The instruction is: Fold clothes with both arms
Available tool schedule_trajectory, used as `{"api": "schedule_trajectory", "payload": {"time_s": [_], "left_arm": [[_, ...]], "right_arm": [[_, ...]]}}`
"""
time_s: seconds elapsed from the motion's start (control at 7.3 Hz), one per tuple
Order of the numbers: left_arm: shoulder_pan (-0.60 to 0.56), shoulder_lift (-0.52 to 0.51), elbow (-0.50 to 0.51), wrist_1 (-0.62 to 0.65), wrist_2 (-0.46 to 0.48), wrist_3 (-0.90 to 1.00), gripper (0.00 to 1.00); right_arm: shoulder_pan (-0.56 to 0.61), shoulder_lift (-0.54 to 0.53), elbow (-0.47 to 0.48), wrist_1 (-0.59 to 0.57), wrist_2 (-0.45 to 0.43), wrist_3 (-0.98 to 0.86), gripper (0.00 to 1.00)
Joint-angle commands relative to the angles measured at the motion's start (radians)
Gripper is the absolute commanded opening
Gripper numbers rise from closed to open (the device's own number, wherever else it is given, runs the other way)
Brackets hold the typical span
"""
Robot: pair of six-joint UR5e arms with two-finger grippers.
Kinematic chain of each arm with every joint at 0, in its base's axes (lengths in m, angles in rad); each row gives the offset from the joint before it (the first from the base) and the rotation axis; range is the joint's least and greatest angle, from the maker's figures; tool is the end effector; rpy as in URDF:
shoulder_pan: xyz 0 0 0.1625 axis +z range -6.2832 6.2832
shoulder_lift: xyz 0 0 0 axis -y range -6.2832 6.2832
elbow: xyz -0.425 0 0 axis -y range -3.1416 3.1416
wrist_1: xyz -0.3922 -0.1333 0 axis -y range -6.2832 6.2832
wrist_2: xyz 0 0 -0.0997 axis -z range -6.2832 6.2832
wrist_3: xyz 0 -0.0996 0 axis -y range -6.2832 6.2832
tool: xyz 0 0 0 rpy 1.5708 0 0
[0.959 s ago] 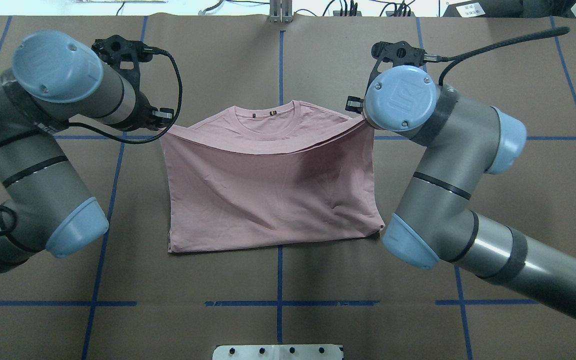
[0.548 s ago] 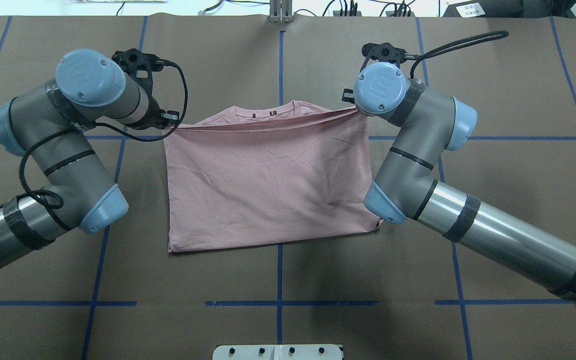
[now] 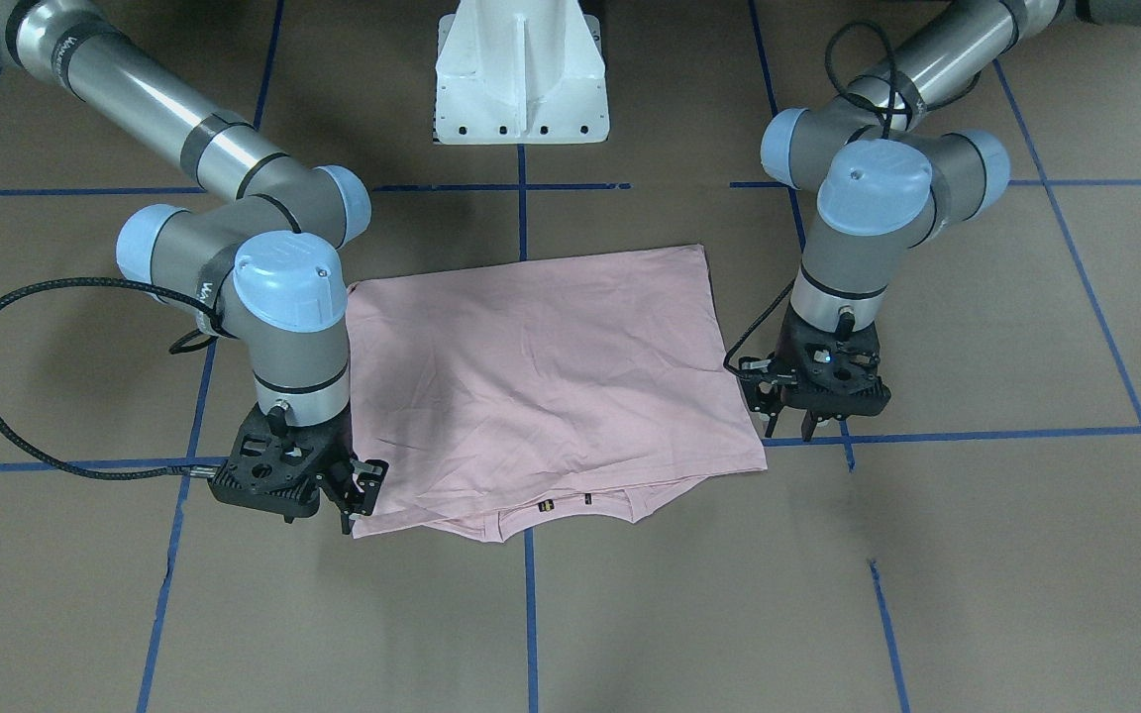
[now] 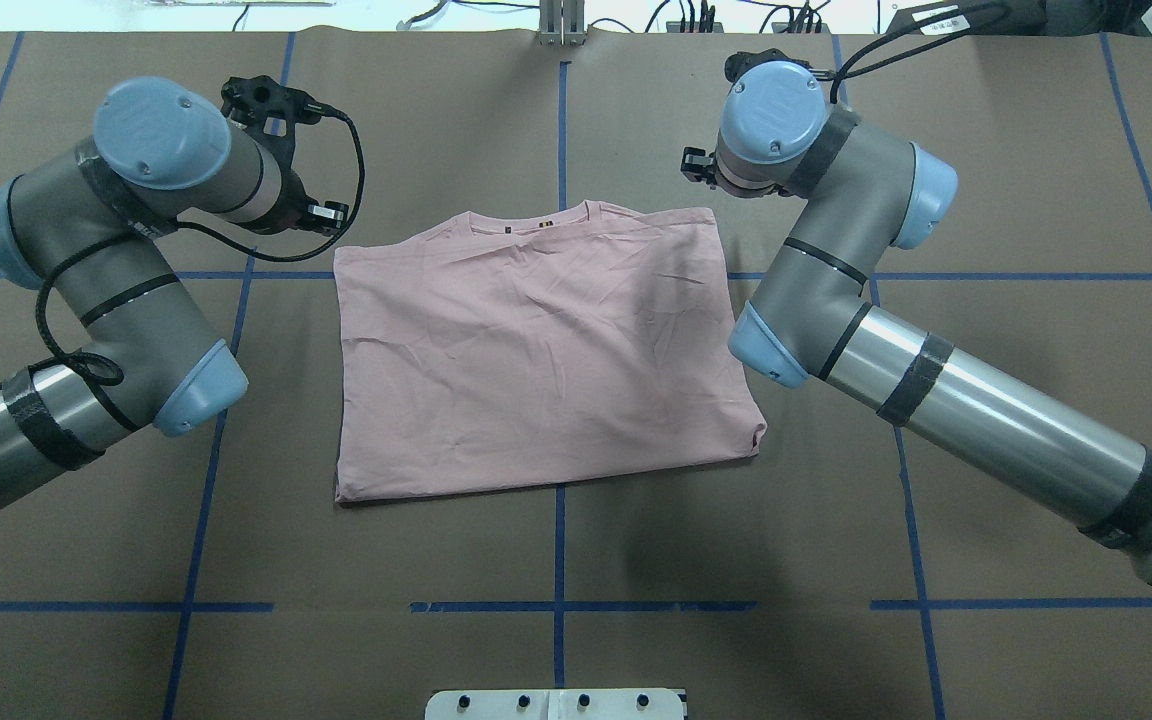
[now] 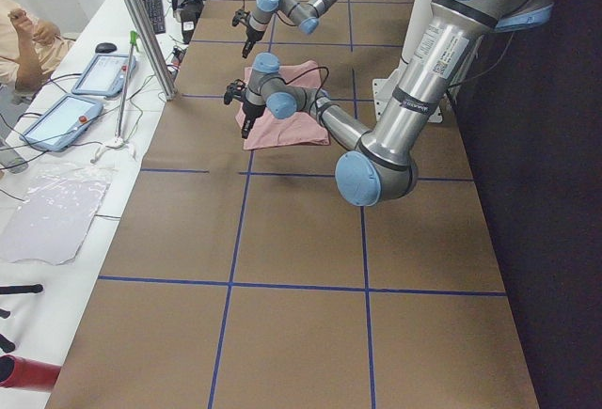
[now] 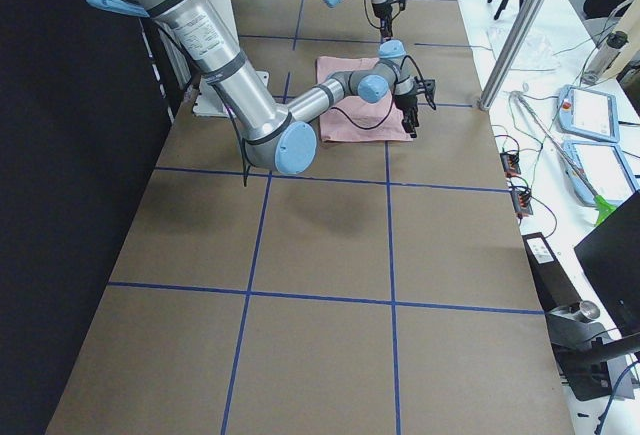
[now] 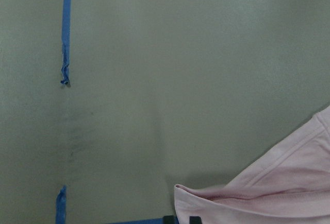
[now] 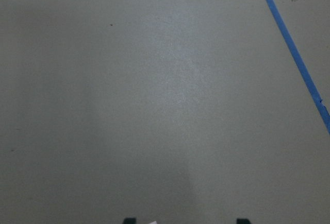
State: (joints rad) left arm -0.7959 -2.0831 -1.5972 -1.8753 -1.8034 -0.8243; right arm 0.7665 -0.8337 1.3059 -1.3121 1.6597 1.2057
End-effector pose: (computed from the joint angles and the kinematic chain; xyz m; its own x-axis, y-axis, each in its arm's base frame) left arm 0.3995 -0.5657 0.3217 0.7319 0.1970 -0.6523 0.1060 0.9127 0.3946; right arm -0.4722 -0.6275 0.3061 0.7324 0.2116 0.6471 -0.4140 0.8930 0.1766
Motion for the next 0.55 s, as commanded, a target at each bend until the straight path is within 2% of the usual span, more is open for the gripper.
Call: {"api": "schedule_trajectory", "payload": {"time_s": [0.0, 0.27, 0.41], "left_arm": [[-0.003, 0.081, -0.151, 0.002, -0.068, 0.002, 1.0], [0.027, 0.214, -0.339, -0.004, -0.102, -0.107, 1.0], [0.106, 0.271, -0.413, -0.002, -0.093, -0.21, 1.0]], "right_arm": [[0.042, -0.057, 0.089, 0.002, 0.099, -0.128, 1.0], [0.043, -0.126, 0.202, -0.002, 0.106, -0.152, 1.0], [0.043, -0.128, 0.205, -0.003, 0.104, -0.149, 1.0]]}}
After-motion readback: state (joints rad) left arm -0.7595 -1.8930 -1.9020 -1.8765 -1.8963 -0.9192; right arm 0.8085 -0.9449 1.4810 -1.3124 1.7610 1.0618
